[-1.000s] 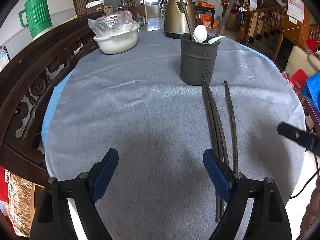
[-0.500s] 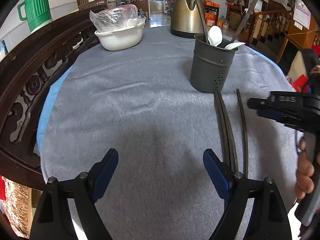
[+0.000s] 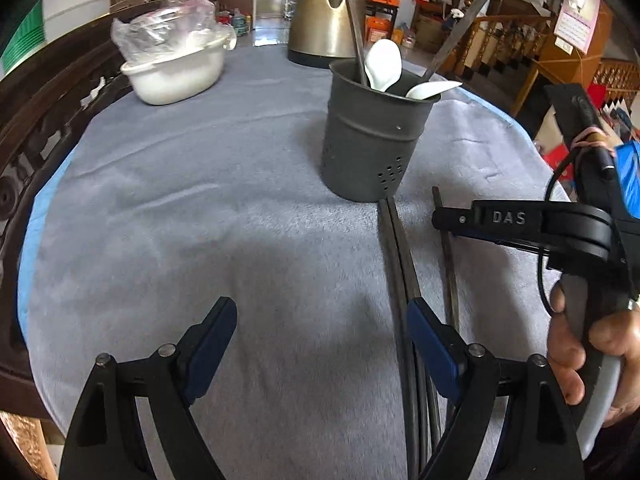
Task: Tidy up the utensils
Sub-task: 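Grasp the remaining dark chopsticks with the right tool while the left tool approaches them, then grasp a dark chopstick with the left tool while the right tool holds its chopstick, then lift both chopsticks and lower them into the grey holder with both tools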
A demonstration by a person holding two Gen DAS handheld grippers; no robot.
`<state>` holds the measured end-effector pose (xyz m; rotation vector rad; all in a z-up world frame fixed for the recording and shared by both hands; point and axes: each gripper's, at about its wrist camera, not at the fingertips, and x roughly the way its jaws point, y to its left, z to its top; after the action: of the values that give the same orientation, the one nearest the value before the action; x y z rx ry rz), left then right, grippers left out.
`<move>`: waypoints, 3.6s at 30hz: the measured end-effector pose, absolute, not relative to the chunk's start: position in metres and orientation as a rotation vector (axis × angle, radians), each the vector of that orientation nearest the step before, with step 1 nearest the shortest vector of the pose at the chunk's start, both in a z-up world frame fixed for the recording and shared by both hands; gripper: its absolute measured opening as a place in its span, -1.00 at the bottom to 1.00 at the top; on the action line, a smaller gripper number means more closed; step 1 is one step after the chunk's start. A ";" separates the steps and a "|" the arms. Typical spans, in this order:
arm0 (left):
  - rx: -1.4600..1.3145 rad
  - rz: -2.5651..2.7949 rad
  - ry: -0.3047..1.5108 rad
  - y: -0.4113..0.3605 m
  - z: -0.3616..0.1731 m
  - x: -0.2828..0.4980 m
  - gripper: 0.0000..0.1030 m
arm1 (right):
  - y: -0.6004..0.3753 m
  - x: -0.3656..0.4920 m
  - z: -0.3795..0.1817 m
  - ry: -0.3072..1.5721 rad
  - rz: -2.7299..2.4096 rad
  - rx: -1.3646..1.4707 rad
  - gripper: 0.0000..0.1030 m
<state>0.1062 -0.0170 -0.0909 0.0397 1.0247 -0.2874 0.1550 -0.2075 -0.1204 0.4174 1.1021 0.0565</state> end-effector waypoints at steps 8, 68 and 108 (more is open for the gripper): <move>0.031 -0.313 1.082 -0.033 -0.107 0.144 0.68 | -0.220 0.156 -0.120 1.100 0.025 0.382 -0.76; -0.093 -0.336 0.993 -0.008 -0.038 0.184 -0.88 | -0.244 0.133 -0.069 1.030 0.117 0.373 -0.89; -0.363 -0.211 0.261 0.059 0.138 0.105 -0.88 | -0.210 0.035 0.150 0.380 0.129 0.259 -0.89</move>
<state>0.1050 0.0590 0.1384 -0.3634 0.2614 -0.2113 0.0350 -0.2100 0.1500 0.2587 0.3798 0.1291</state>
